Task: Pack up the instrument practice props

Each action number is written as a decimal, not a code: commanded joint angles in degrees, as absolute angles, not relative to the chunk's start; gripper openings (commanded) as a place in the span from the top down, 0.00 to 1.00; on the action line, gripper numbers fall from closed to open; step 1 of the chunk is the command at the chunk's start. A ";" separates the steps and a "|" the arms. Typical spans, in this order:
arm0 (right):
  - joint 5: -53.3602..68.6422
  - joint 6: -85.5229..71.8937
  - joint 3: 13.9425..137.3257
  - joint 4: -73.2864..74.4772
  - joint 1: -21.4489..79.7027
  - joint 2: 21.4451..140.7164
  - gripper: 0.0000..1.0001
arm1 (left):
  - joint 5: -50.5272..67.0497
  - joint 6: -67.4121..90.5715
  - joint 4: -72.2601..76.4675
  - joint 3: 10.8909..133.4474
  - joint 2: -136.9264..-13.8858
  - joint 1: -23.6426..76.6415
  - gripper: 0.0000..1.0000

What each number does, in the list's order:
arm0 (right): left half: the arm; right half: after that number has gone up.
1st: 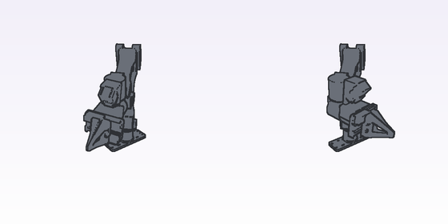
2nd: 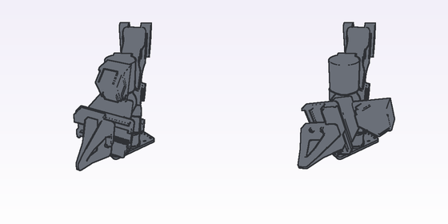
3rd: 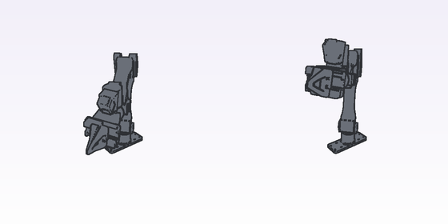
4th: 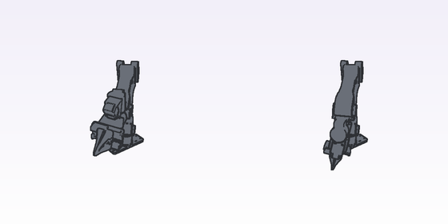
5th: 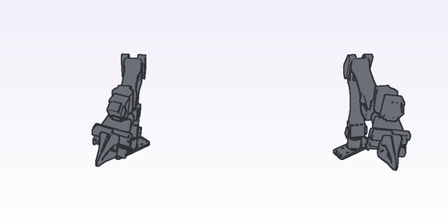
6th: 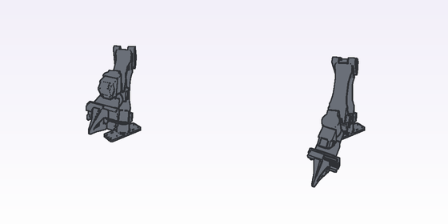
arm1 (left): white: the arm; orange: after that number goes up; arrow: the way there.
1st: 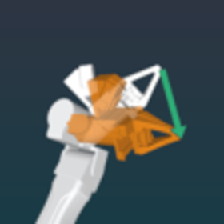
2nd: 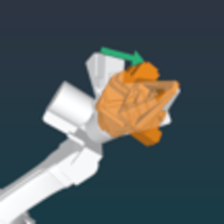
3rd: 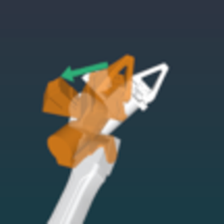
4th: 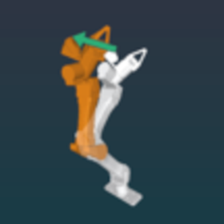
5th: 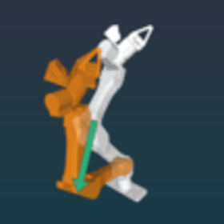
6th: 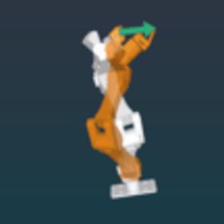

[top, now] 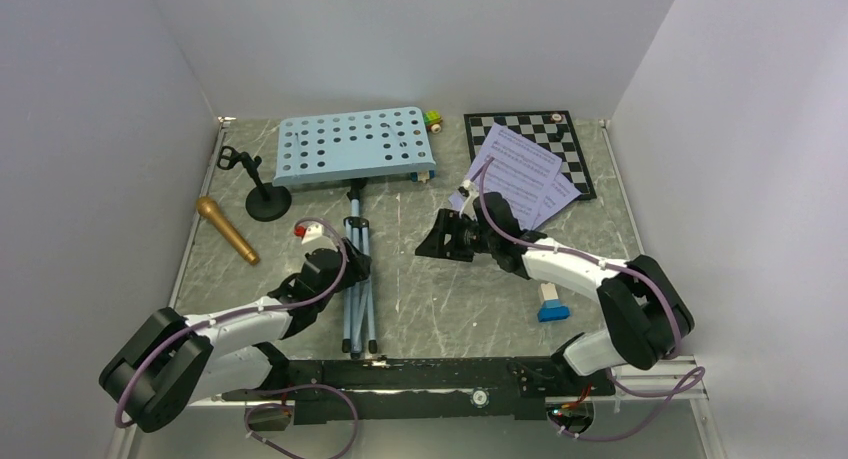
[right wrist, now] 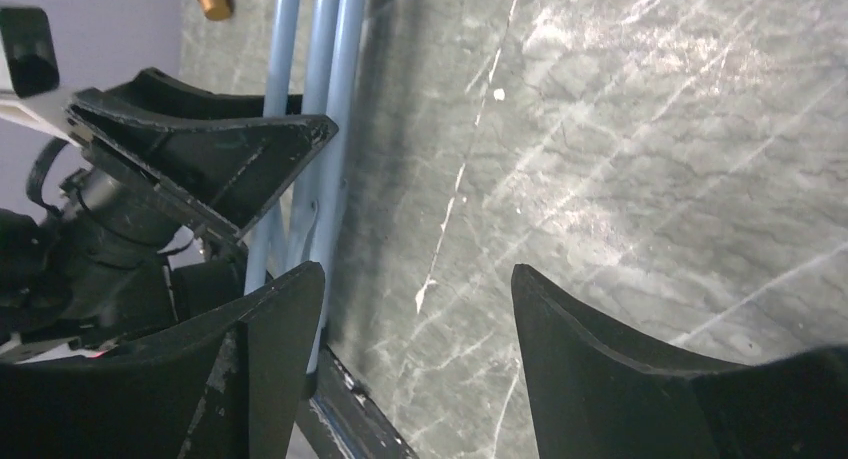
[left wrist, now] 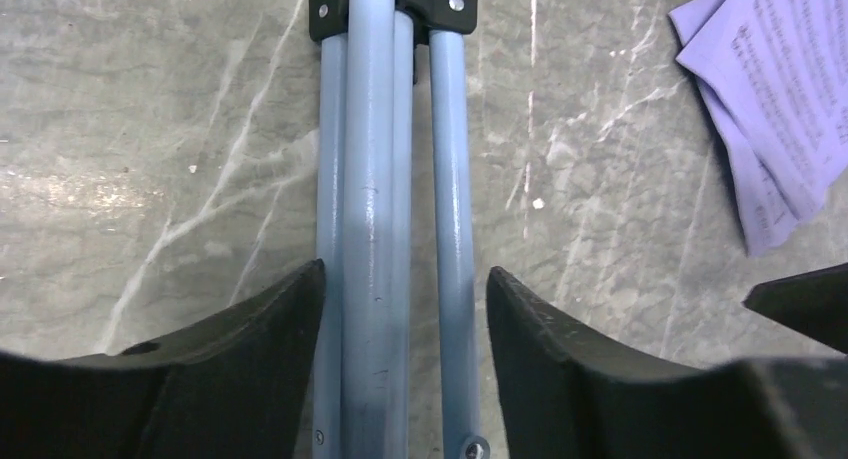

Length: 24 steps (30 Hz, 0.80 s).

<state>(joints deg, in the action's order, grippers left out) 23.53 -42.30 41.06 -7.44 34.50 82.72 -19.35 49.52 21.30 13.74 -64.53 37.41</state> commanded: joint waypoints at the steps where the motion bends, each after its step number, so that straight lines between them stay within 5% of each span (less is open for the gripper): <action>1: 20.19 -39.49 41.13 -5.42 36.24 79.52 0.26 | -19.51 47.95 16.70 15.98 -63.15 37.10 0.29; 11: 17.02 -37.13 41.53 -4.92 42.20 79.66 0.22 | -19.19 45.29 6.78 17.97 -54.16 37.26 0.01; 19: 12.56 -35.72 39.00 -5.26 45.91 77.07 0.21 | -17.83 39.80 5.15 16.86 -50.00 37.66 0.01; 24: 10.69 -36.36 36.38 -5.34 46.61 73.66 0.21 | -17.18 34.37 6.16 20.09 -57.74 37.87 0.01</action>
<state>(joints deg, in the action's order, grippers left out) 14.00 -37.01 37.93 -5.06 46.15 77.47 -18.20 40.05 5.96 16.80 -52.31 37.47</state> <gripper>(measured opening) 0.794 0.993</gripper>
